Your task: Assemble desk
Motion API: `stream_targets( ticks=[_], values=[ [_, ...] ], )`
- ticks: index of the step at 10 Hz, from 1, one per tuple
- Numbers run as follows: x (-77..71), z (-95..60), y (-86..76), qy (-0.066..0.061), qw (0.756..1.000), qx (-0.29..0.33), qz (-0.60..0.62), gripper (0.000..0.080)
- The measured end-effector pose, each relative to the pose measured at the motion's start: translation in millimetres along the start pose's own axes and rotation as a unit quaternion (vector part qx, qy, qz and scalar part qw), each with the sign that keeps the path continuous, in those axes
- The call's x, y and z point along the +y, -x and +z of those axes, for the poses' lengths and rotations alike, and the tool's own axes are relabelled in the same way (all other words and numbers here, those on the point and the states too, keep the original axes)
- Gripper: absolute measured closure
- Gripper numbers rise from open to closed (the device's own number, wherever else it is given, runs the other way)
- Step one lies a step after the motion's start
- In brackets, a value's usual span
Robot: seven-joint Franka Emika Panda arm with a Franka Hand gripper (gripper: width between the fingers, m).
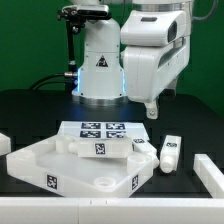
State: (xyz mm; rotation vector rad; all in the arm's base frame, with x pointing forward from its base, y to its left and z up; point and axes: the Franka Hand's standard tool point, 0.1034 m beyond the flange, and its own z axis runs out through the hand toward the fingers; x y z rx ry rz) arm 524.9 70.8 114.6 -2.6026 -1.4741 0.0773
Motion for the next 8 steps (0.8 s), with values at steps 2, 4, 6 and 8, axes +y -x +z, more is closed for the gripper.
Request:
stream_targets(
  ticks=[2, 4, 6, 8],
  values=[
    [-0.5, 0.0, -0.4, -0.002, 1.0, 0.002, -0.002, 0.0149],
    [0.5, 0.0, 0.9, -0.002, 1.0, 0.002, -0.001, 0.0149],
    [20.1, -1.7, 25.1, 0.007, 1.0, 0.003, 0.024, 0.0149],
    [37.9, 13.6, 55.1, 0.044, 0.999, 0.019, 0.003, 0.0149]
  ],
)
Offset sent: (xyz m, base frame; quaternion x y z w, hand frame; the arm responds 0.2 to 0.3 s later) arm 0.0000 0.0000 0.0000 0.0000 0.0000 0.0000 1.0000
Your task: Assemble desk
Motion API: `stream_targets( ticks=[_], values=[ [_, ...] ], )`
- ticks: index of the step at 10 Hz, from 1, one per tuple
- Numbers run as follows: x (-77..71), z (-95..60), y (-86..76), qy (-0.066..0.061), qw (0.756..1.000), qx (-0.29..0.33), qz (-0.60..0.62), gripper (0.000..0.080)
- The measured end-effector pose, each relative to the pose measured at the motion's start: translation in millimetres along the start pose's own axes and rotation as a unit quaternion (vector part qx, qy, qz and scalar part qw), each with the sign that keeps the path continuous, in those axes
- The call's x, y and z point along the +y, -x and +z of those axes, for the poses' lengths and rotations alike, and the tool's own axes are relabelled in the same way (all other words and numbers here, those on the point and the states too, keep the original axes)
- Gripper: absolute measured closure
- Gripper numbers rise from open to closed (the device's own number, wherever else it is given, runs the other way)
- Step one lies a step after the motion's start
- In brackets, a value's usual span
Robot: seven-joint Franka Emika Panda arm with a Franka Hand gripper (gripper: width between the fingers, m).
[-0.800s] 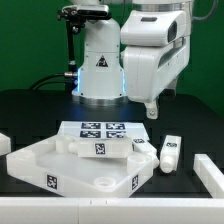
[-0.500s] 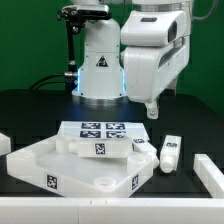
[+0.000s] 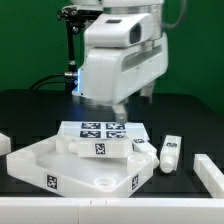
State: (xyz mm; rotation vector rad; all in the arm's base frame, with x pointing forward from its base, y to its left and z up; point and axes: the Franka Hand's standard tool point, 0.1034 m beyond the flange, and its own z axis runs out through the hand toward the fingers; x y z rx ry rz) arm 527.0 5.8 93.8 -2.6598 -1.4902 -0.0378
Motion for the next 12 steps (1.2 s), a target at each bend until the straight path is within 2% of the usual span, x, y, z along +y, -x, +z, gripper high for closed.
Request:
stream_targets(
  ticks=[1, 4, 5, 7, 8, 10, 11, 12],
  values=[
    [6.3, 5.7, 15.5, 0.004, 1.0, 0.004, -0.023, 0.0149],
    [6.0, 6.7, 16.3, 0.003, 1.0, 0.002, -0.005, 0.0149],
    [1.3, 17.9, 22.6, 0.013, 1.0, 0.005, -0.001, 0.0149],
    [-10.7, 51.5, 30.0, 0.027, 1.0, 0.007, 0.002, 0.0149],
    [-7.6, 64.1, 28.8, 0.024, 1.0, 0.007, 0.003, 0.0149],
    [1.2, 68.3, 32.0, 0.024, 1.0, 0.008, 0.009, 0.0149],
    [1.3, 68.4, 32.9, 0.024, 1.0, 0.008, 0.01, 0.0271],
    [1.0, 68.6, 33.0, 0.024, 1.0, 0.007, 0.01, 0.0271]
  ],
)
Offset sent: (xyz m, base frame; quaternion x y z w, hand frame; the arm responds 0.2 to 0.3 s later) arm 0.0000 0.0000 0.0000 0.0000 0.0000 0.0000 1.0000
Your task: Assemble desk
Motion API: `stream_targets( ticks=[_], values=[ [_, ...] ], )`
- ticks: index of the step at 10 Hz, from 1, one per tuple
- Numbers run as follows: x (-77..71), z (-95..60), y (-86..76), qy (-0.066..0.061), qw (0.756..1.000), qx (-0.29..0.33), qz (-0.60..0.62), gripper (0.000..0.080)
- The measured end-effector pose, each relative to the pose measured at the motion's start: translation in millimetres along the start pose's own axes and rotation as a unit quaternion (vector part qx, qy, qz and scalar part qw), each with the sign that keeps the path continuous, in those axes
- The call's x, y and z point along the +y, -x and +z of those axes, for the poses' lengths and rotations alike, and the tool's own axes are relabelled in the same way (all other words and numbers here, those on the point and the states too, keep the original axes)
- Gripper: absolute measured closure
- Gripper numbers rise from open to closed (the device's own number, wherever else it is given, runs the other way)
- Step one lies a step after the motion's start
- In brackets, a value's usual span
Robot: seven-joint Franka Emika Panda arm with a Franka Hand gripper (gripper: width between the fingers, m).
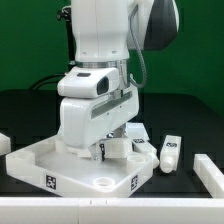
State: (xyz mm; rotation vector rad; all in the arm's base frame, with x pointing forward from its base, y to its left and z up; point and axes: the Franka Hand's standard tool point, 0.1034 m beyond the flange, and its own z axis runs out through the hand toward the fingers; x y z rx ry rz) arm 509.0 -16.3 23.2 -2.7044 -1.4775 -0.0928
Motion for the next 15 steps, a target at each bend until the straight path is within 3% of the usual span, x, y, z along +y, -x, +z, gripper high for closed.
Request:
stream_targets(
  ticks=[1, 2, 5, 6, 8, 9, 10, 11, 13, 15],
  values=[
    [0.1, -0.1, 0.1, 0.0, 1.0, 0.0, 0.0, 0.0407],
    [0.1, -0.1, 0.1, 0.0, 1.0, 0.0, 0.0, 0.0454],
    [0.2, -0.6, 0.1, 0.0, 1.0, 0.0, 0.0, 0.0454],
    [-1.3, -8.3, -1.1, -0.014, 1.0, -0.006, 0.001, 0.0454],
    [2.7, -37.8, -3.7, -0.05, 0.998, -0.02, 0.025, 0.0453],
    [2.1, -43.0, -3.8, -0.064, 0.997, -0.027, 0.044, 0.0453],
    [1.6, -45.3, -4.2, -0.069, 0.996, -0.029, 0.049, 0.0453],
    [2.2, -39.3, -3.0, -0.061, 0.997, -0.026, 0.047, 0.0453],
    [1.5, -8.7, 1.5, -0.052, 0.997, -0.023, 0.051, 0.0453],
    [4.4, 1.4, 1.0, -0.045, 0.997, -0.02, 0.052, 0.0453]
  ],
)
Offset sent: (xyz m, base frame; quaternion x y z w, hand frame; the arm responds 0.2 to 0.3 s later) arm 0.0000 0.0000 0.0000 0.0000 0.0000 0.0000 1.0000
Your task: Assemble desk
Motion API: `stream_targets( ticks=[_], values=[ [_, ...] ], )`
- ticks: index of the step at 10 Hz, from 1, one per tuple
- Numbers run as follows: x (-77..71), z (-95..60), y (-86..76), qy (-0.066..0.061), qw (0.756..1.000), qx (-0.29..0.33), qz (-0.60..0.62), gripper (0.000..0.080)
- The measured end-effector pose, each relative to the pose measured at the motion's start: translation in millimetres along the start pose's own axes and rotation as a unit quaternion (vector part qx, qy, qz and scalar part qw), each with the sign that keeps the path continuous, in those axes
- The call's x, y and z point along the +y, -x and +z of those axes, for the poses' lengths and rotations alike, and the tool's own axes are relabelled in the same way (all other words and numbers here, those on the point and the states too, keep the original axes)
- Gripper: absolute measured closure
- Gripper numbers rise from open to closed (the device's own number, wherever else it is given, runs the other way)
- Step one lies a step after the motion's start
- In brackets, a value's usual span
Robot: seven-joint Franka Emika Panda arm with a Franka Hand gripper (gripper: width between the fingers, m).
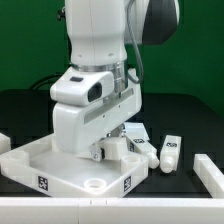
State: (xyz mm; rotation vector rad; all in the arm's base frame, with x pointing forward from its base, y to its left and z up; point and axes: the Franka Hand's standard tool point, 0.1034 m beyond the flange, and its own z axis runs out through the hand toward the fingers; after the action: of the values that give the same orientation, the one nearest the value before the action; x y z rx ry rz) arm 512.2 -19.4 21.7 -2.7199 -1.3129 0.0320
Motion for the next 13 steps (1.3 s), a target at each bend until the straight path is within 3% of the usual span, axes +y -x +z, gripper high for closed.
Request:
stream_targets(
  ticks=[2, 4, 5, 6, 8, 9, 10, 13],
  values=[
    [0.2, -0.1, -0.1, 0.0, 1.0, 0.0, 0.0, 0.0453],
    [-0.3, -6.5, -0.8, -0.001, 1.0, 0.0, 0.0, 0.0228],
    [-0.2, -12.5, -1.6, 0.0, 1.0, 0.0, 0.0, 0.0228],
    [0.0, -16.3, -3.1, 0.001, 1.0, 0.001, 0.0, 0.0166],
    [2.0, -13.6, -0.7, 0.001, 1.0, 0.001, -0.001, 0.0155],
    [6.7, -11.3, 3.4, -0.001, 1.0, 0.0, 0.001, 0.015],
    [20.6, -18.5, 3.1, 0.005, 1.0, 0.004, 0.003, 0.015],
    [31.2, -10.8, 19.9, 0.004, 1.0, 0.003, -0.016, 0.015]
  ],
)
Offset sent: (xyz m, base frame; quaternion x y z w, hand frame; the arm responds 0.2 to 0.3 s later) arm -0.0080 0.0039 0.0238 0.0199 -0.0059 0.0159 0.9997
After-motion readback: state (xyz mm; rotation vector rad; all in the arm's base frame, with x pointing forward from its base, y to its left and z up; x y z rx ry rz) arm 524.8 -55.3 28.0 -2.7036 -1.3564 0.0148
